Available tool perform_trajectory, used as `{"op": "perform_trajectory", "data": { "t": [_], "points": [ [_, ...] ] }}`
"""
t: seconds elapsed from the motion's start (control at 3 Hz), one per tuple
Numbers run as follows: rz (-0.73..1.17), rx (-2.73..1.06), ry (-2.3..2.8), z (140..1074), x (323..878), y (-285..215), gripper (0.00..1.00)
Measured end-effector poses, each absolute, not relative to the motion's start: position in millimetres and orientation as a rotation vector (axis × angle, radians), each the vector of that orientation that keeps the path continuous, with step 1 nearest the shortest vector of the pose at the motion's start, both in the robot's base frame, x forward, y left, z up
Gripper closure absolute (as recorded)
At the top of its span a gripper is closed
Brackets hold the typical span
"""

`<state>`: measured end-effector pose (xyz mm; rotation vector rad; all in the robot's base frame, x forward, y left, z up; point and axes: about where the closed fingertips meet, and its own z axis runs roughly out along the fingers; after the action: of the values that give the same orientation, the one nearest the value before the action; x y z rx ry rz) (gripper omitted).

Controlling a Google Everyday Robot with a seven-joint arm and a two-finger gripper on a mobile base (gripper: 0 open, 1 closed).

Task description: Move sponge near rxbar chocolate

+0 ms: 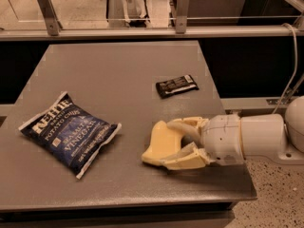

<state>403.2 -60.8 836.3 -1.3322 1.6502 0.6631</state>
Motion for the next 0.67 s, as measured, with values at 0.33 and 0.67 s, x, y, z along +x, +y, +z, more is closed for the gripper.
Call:
{"op": "perform_trajectory", "data": {
  "t": [0.33,0.67],
  "points": [
    [0.628,-1.263,1.621,846,447,-78,1.00],
    [0.606,-1.176,1.583,857,485,-99,1.00]
  ]
}}
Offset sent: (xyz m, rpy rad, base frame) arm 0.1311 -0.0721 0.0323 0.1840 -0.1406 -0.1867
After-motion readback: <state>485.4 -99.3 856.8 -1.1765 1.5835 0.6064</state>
